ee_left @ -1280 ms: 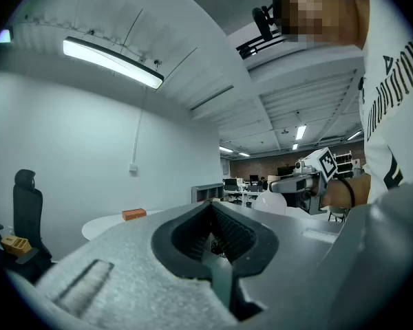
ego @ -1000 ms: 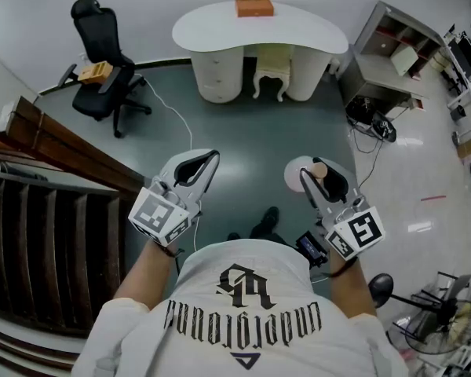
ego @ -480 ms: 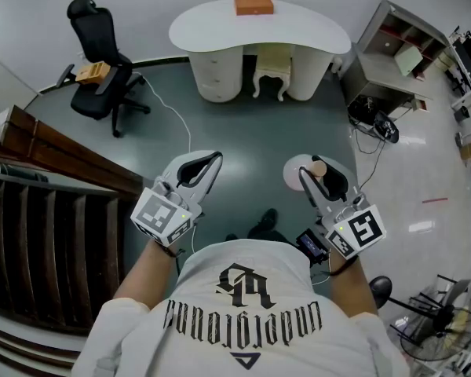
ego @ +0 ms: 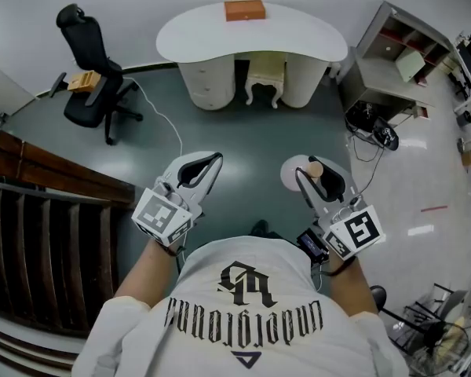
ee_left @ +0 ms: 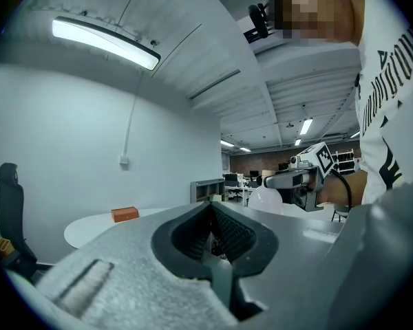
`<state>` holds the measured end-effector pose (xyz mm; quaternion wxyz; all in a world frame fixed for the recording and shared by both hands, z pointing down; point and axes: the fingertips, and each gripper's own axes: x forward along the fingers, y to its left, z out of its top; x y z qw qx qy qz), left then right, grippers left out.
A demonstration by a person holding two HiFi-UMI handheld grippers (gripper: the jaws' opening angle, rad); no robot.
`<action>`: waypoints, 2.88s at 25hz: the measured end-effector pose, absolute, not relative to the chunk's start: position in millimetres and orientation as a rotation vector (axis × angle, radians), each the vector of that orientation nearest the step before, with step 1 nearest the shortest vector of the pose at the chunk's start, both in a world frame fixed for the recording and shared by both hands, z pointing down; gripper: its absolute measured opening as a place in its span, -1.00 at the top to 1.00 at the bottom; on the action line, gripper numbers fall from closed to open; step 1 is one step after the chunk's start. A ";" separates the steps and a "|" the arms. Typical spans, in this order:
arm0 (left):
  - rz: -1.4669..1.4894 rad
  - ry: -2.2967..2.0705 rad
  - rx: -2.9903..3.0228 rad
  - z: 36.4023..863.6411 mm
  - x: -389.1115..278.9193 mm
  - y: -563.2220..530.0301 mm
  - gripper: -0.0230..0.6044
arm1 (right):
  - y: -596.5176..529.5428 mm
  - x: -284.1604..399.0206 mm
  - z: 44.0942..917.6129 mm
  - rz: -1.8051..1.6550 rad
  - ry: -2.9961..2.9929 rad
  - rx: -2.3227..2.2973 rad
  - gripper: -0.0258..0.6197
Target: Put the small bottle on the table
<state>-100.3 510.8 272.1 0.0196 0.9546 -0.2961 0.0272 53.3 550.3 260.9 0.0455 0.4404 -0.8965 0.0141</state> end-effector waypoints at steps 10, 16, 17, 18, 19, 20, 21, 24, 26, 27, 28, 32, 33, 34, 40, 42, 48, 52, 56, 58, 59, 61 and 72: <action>0.095 -0.902 2.948 279.1 -21.3 457.0 0.90 | 496.3 118.5 257.3 0.042 -2.747 1.300 0.49; 0.098 -0.894 2.945 288.1 -3.1 424.4 0.90 | 468.4 138.2 261.8 0.055 -2.744 1.328 0.49; 0.097 -0.887 2.950 288.9 0.3 417.7 0.90 | 462.7 141.1 262.4 0.052 -2.740 1.332 0.49; 0.096 -0.880 2.954 290.4 3.3 410.3 0.90 | 456.3 143.4 263.3 0.048 -2.736 1.336 0.49; 0.096 -0.870 2.958 292.6 5.9 402.6 0.90 | 449.4 145.4 264.2 0.045 -2.732 1.341 0.49; 0.094 -0.861 2.960 295.3 8.4 394.5 0.90 | 442.2 147.3 264.9 0.043 -2.729 1.347 0.49; 0.093 -0.852 2.961 297.9 11.1 386.0 0.90 | 434.9 149.4 265.3 0.042 -2.725 1.354 0.49; 0.089 -0.828 2.960 302.2 19.6 358.9 0.90 | 412.1 156.4 265.2 0.046 -2.712 1.374 0.49; 0.088 -0.817 2.966 302.7 21.7 339.6 0.90 | 394.7 157.7 265.8 0.049 -2.705 1.382 0.49; 0.088 -0.811 2.967 303.5 21.7 330.0 0.90 | 385.5 156.9 267.0 0.050 -2.703 1.383 0.49; 0.089 -0.803 2.968 304.8 21.3 320.5 0.90 | 376.1 155.5 268.7 0.052 -2.699 1.382 0.49; 0.097 -0.774 2.965 311.7 17.6 271.2 0.90 | 327.6 148.6 271.9 0.062 -2.693 1.384 0.49; 0.094 -0.769 2.965 312.4 16.6 256.8 0.90 | 313.9 147.7 271.4 0.067 -2.694 1.387 0.49; 0.087 -0.765 2.965 311.7 15.2 243.2 0.90 | 300.6 146.5 271.0 0.073 -2.693 1.390 0.49; 0.062 -0.765 2.972 310.9 -26.1 155.5 0.90 | 210.0 111.3 275.4 0.086 -2.662 1.403 0.49; 0.064 -0.771 2.969 308.6 -46.2 124.5 0.90 | 177.6 97.0 275.2 0.093 -2.659 1.416 0.49; 0.062 -0.790 2.950 304.3 -88.9 49.3 0.90 | 93.9 67.4 263.6 0.078 -2.653 1.459 0.49; 0.066 -0.791 2.954 305.2 -105.8 20.1 0.90 | 59.1 49.3 261.8 0.069 -2.655 1.440 0.49; 0.071 -0.817 2.940 307.8 -115.9 -0.9 0.90 | 34.8 37.7 266.0 0.072 -2.668 1.402 0.49; 0.073 -0.826 2.933 312.2 -119.1 -10.3 0.90 | 22.5 33.4 270.3 0.078 -2.674 1.386 0.49; 0.076 -0.829 2.931 315.0 -120.2 -13.7 0.90 | 16.7 31.4 272.7 0.083 -2.677 1.378 0.49; 0.093 -0.837 2.921 318.3 -122.1 -19.9 0.90 | 6.1 28.2 277.5 0.092 -2.685 1.360 0.49; 0.123 -0.932 2.872 330.9 -122.6 -81.1 0.90 | -72.9 30.7 290.9 0.094 -2.725 1.261 0.49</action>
